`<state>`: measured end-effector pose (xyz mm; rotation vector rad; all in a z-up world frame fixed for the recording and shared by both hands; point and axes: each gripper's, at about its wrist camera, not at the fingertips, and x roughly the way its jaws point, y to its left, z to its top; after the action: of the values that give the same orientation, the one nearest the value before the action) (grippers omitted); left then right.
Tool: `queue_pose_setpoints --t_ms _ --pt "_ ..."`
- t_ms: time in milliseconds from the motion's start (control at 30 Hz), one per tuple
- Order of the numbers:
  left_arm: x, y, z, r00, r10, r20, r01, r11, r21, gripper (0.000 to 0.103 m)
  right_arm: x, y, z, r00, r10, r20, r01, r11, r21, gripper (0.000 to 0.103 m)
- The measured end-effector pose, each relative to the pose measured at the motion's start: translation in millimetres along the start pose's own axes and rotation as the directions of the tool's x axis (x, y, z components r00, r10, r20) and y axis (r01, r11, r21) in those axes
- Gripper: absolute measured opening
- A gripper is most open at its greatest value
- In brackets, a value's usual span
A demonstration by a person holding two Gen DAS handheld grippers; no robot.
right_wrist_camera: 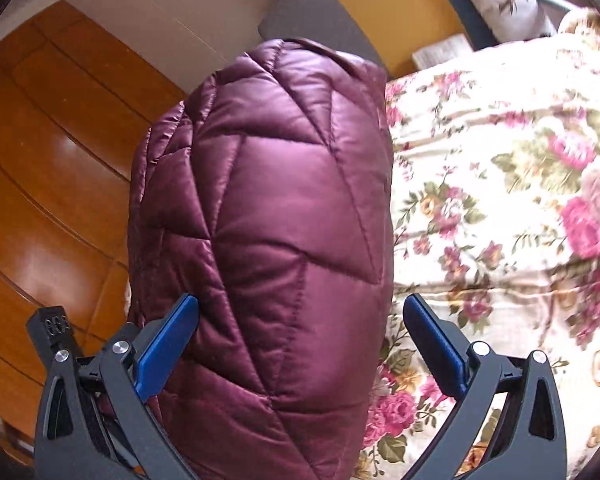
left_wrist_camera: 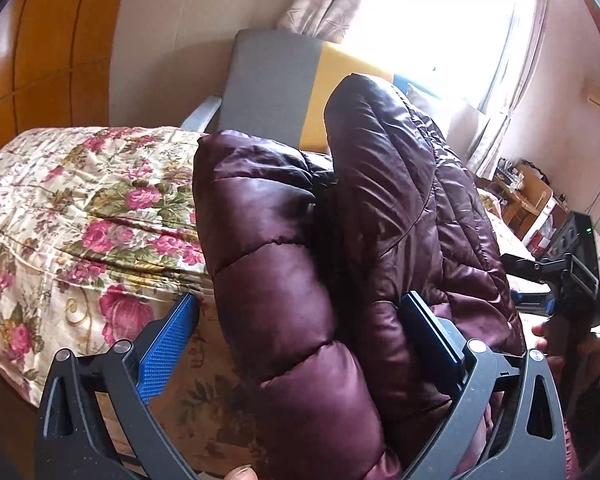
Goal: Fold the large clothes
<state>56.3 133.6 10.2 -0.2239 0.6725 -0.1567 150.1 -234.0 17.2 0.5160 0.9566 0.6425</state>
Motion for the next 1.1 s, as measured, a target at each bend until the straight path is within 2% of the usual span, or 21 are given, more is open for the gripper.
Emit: queue_pose_setpoints --t_ms 167,267,300,333,433,567,633,733,967,1033,1100 --pt "8.0 12.4 1.7 0.996 -0.087 -0.035 0.085 0.995 -0.048 0.099 1.2 -8.4 -0.2 0.997 0.049 -0.065 -0.049 0.999 0.004 0.101" --pt "14.5 18.1 3.5 0.988 -0.141 -0.060 0.138 0.988 -0.064 0.100 2.9 -19.1 -8.5 0.988 0.094 -0.120 -0.093 0.996 0.012 0.101" --pt "17.5 21.1 3.9 0.984 -0.165 -0.071 0.159 0.984 -0.077 0.100 4.8 -27.1 -19.2 0.981 0.133 -0.143 -0.131 0.991 0.022 0.101" --pt "20.5 23.3 3.9 0.980 -0.184 -0.080 0.177 0.981 -0.084 0.100 4.8 -27.1 -19.2 0.981 0.133 -0.143 -0.131 0.991 0.022 0.101" --pt "27.1 30.0 4.5 0.970 -0.222 -0.095 0.213 0.972 -0.102 0.100 7.6 -38.5 -33.3 0.972 0.217 -0.092 -0.211 0.975 0.071 0.101" --pt "36.0 40.8 5.4 0.958 -0.263 -0.119 0.247 0.960 -0.133 0.100 21.0 -42.9 -40.4 0.950 0.301 -0.087 -0.287 0.947 0.147 0.101" --pt "40.4 48.3 4.4 0.949 -0.289 -0.127 0.269 0.951 -0.155 0.100 23.3 -36.5 -40.2 0.951 0.296 -0.090 -0.283 0.949 0.137 0.101" --pt "48.3 62.9 -0.5 0.925 -0.359 -0.125 0.327 0.919 -0.219 0.100 23.4 -28.3 -38.5 0.952 0.285 -0.109 -0.271 0.954 0.126 0.101" --pt "56.4 71.9 -12.1 0.892 -0.441 -0.102 0.399 0.872 -0.284 0.100 19.3 -19.2 -35.0 0.952 0.270 -0.142 -0.256 0.961 0.107 0.101" --pt "58.2 73.7 -13.2 0.883 -0.459 -0.097 0.416 0.861 -0.293 0.100 22.3 -13.1 -31.2 0.957 0.255 -0.137 -0.244 0.966 0.088 0.098" --pt "56.8 72.0 -13.6 0.879 -0.467 -0.095 0.424 0.858 -0.291 0.099 18.3 -5.8 -33.0 0.963 0.239 -0.125 -0.233 0.970 0.063 0.090"
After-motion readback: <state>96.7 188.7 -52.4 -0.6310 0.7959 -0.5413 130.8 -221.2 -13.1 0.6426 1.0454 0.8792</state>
